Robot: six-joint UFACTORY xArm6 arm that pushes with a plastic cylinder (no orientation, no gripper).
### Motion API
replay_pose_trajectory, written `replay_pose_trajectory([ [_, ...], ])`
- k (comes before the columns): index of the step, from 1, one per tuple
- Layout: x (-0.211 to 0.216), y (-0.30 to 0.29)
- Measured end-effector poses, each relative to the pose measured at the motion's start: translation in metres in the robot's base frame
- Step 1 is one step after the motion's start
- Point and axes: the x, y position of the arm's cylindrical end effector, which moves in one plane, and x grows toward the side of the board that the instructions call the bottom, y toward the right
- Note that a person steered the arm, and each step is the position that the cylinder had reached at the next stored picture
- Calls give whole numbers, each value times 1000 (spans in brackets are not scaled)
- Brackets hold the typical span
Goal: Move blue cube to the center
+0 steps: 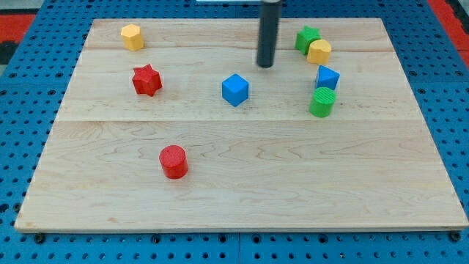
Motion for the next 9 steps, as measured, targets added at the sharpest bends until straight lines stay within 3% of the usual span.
replay_pose_trajectory([
  [1,11,-46],
  [2,46,-53],
  [4,98,-28],
  [9,121,-21],
])
